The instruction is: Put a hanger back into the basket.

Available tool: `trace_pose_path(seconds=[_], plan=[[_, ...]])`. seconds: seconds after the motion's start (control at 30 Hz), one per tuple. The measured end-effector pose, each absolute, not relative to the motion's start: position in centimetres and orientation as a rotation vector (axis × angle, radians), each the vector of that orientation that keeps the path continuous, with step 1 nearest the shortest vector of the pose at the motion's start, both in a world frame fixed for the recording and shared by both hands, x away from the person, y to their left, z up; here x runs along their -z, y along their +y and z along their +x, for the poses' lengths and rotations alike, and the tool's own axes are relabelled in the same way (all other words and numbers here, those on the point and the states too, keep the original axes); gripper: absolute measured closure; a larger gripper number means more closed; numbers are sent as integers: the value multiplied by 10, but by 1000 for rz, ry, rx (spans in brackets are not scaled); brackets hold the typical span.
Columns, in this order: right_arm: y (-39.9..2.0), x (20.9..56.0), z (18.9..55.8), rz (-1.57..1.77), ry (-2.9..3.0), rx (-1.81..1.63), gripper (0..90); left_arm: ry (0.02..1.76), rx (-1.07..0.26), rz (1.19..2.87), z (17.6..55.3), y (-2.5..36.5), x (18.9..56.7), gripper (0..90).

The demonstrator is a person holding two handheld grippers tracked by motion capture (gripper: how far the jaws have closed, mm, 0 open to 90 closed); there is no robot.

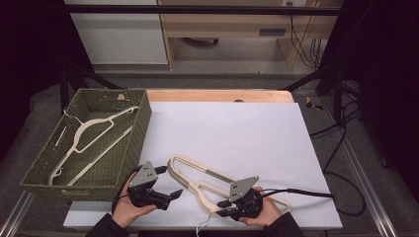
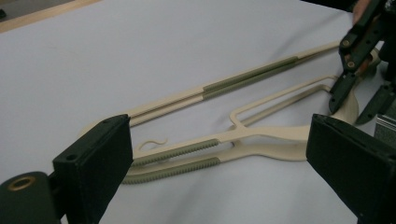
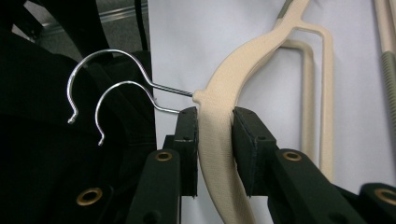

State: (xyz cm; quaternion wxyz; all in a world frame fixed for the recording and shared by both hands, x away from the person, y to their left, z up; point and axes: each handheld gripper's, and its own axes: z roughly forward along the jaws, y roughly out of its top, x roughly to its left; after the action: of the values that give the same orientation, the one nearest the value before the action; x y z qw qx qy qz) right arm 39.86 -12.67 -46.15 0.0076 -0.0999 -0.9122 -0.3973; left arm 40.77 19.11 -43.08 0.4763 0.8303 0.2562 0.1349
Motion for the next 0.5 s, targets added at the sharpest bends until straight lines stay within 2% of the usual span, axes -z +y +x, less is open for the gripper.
trace_pose_path(seconds=[0.5], plan=[[-131,451,403,-303,-2778,1279,722,307,-287,2281,402,144,441,98]])
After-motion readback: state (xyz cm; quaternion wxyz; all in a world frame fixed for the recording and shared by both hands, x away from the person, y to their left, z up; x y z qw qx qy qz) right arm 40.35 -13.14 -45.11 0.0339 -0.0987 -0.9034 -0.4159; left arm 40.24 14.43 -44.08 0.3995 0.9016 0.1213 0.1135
